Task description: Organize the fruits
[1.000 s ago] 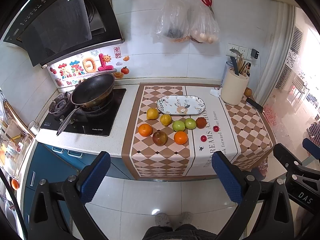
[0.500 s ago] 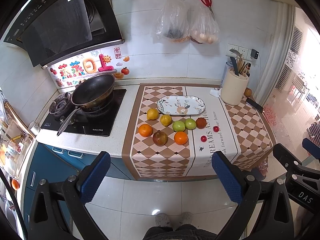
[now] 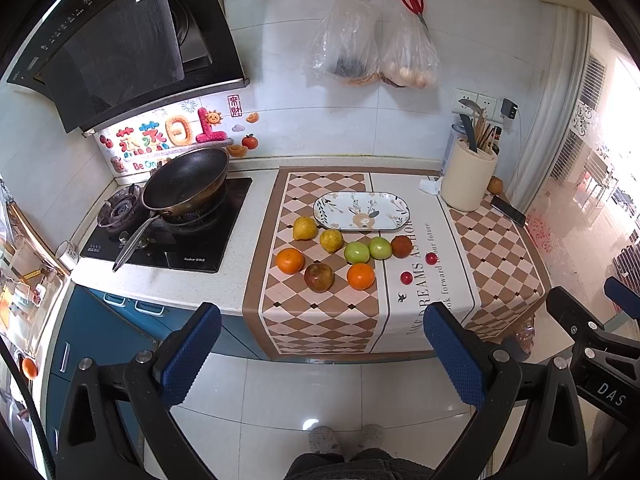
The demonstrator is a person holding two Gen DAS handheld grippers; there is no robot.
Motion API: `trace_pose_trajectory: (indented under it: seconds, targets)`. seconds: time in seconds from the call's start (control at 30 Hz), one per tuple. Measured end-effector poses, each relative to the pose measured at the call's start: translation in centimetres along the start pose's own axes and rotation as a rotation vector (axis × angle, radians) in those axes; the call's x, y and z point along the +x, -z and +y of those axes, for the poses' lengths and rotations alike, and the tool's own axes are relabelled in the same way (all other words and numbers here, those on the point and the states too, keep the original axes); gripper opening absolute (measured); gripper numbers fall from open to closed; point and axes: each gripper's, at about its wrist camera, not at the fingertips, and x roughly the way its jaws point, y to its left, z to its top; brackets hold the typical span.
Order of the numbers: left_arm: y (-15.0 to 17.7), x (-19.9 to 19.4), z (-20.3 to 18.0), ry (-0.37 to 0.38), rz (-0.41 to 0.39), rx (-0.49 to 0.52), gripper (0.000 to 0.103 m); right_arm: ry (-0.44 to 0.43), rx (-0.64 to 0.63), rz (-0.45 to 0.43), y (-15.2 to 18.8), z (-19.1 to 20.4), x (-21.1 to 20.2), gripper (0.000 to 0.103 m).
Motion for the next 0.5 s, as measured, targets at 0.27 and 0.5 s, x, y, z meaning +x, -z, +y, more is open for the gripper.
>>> trace_pose_trajectory:
  seconds: [0.27, 0.5]
  targets:
    - [0.01, 0.00, 0.00, 0.001, 0.000, -0.001, 0.103, 0.000, 0.001, 0.007, 0.18, -0.05, 0.10, 0.103]
    - [0.02, 0.00, 0.00, 0.001, -0.001, -0.001, 0.103, -0.001, 0.001, 0.007, 0.23, -0.05, 0.20, 0.103]
